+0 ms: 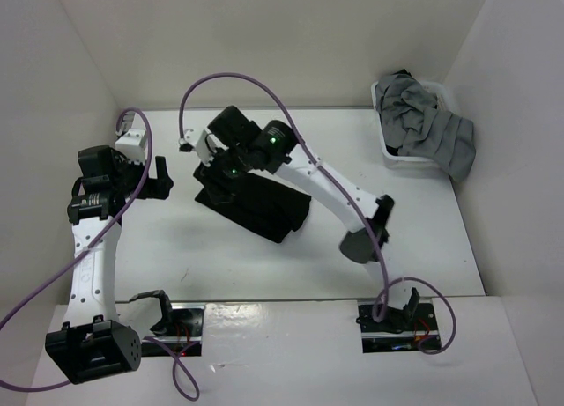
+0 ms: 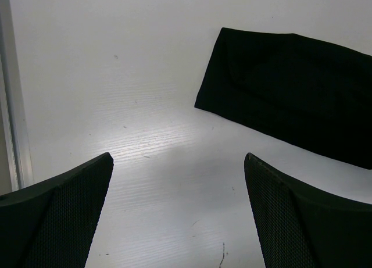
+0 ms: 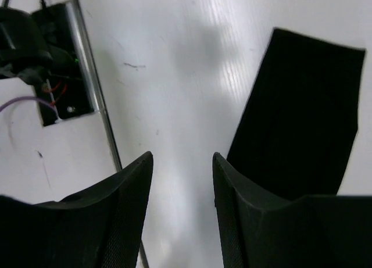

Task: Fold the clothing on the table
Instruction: Fold the skirt

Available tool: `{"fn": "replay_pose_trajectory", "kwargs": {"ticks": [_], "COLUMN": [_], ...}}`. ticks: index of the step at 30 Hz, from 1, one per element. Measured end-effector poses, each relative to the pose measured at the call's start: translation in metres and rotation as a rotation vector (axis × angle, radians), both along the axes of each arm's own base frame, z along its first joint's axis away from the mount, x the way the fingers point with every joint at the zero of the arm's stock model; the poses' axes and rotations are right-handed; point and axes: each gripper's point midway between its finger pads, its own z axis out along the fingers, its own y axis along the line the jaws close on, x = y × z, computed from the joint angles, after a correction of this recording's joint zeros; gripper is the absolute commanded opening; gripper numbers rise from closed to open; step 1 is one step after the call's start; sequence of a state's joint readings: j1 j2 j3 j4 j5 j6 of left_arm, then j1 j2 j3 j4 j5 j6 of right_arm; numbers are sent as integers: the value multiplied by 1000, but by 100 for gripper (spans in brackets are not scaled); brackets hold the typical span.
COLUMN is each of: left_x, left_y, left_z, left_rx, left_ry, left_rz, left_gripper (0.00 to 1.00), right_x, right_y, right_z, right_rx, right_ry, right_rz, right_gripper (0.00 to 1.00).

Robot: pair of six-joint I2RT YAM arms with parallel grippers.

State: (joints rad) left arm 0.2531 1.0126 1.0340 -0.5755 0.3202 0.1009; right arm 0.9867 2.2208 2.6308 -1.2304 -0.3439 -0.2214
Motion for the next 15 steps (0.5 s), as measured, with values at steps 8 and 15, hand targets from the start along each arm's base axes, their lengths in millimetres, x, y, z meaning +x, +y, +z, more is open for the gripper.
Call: {"fn": "replay_pose_trajectory", "kwargs": {"ticks": [8, 15], "left_x": [-1, 1], "left_y": [1, 10], "left_z": [0, -6], "left_rx": [3, 31], "left_ry": [-2, 16], "left_rz": [3, 47], "left_gripper": [99, 99], "right_x": [-38, 6], "right_y": [-75, -125], "right_z": [14, -56], "right_rx": [10, 34], "right_ry": [-144, -119], "right_rz": [-142, -311], "right_gripper": [50, 50]}}
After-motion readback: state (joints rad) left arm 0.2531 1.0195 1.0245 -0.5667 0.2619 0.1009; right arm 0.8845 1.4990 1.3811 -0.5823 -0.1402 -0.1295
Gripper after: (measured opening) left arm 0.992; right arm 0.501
